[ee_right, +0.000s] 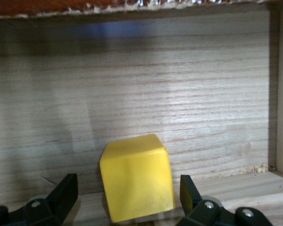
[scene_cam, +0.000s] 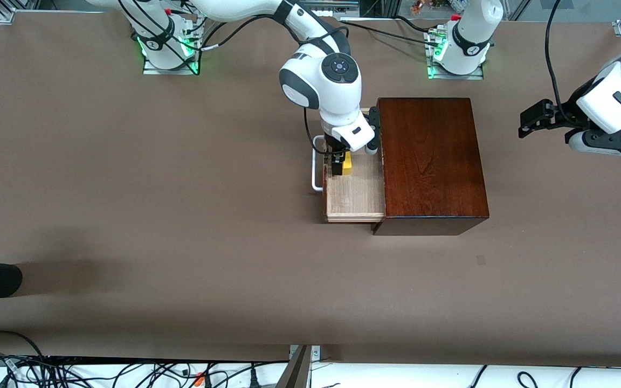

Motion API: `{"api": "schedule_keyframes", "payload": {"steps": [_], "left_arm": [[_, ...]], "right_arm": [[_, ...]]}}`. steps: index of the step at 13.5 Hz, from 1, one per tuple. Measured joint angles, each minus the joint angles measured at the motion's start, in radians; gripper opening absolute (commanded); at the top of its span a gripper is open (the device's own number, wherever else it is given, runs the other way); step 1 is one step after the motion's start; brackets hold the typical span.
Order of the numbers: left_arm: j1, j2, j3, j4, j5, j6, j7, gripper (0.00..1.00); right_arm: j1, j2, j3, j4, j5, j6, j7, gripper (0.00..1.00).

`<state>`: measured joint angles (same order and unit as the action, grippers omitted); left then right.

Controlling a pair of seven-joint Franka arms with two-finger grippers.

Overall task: Open drawer, take yellow block, close drawer
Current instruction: 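Close the right gripper on the yellow cube and lift it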

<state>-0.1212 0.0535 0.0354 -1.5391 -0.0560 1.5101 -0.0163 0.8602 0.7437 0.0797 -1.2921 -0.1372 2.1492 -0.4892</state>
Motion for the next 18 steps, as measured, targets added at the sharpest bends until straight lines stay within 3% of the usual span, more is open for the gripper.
{"api": "schedule_keyframes", "payload": {"steps": [3, 4, 6, 8, 14, 18], "left_arm": [[0.000, 0.000, -0.001, 0.000, 0.000, 0.000, 0.000, 1.00], [0.000, 0.000, -0.001, 0.000, 0.000, 0.000, 0.000, 1.00], [-0.001, 0.000, -0.001, 0.000, 0.000, 0.000, 0.000, 1.00], [-0.001, 0.000, -0.001, 0.000, 0.000, 0.000, 0.000, 1.00], [-0.002, 0.000, -0.002, 0.000, 0.000, 0.000, 0.000, 1.00], [-0.002, 0.000, -0.002, 0.000, 0.000, 0.000, 0.000, 1.00]], "right_arm": [[0.000, 0.000, 0.000, 0.007, -0.005, 0.000, -0.001, 0.32], [0.000, 0.000, -0.001, 0.013, -0.005, 0.000, -0.001, 0.22], [0.000, 0.000, -0.001, 0.026, -0.005, -0.001, -0.001, 0.13], [0.000, 0.000, -0.002, 0.049, -0.005, -0.026, 0.000, 0.09], [-0.006, -0.008, -0.004, 0.206, 0.002, -0.264, 0.017, 0.09], [-0.072, -0.065, -0.021, 0.240, 0.068, -0.359, 0.022, 0.09]]}}
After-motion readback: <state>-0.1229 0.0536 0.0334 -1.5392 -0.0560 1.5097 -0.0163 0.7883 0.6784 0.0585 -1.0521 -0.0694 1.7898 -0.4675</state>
